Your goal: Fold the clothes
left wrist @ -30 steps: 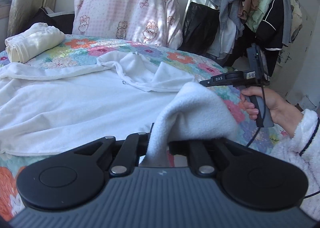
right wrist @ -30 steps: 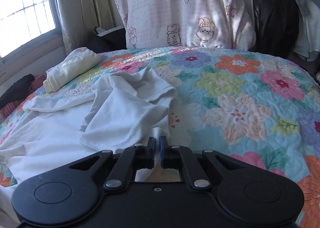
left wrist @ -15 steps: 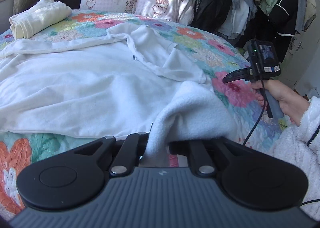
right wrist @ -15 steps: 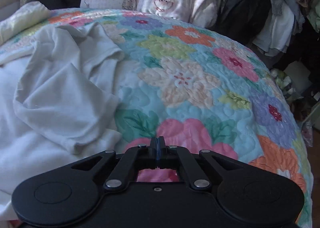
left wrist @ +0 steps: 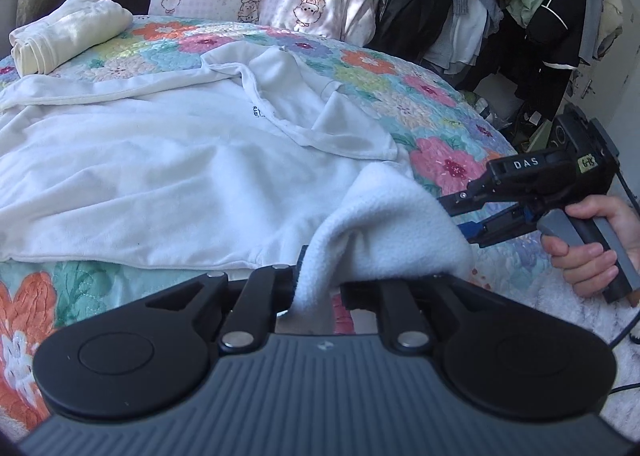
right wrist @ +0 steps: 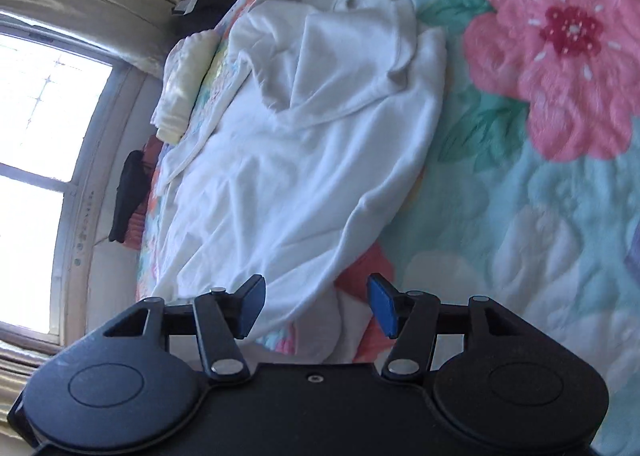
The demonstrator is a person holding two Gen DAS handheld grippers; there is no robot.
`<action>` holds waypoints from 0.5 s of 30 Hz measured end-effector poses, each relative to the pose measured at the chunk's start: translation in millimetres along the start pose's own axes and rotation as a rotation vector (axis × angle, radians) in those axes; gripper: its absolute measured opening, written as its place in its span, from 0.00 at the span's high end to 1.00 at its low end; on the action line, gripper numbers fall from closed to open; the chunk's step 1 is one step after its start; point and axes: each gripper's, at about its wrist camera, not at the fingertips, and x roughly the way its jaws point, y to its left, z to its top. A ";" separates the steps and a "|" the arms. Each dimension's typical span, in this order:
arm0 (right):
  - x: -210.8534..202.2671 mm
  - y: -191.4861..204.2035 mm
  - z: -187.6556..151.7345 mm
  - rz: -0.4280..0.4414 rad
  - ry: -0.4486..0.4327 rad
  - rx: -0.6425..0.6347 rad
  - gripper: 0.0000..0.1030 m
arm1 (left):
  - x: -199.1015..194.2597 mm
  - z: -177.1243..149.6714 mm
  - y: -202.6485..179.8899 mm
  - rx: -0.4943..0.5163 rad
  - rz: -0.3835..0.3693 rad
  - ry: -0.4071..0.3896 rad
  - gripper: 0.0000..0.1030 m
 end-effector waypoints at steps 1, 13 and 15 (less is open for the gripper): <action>-0.8 6.3 -5.0 0.030 -0.002 -0.037 0.40 | -0.4 4.1 3.7 -0.028 -0.007 -0.001 0.88; 56.0 96.0 -45.9 -0.163 0.045 -0.735 0.40 | 30.8 49.6 1.2 -0.039 -0.101 -0.039 0.84; 61.4 101.1 -52.0 -0.166 0.034 -0.796 0.40 | 38.0 52.5 -4.9 -0.034 -0.124 -0.022 0.79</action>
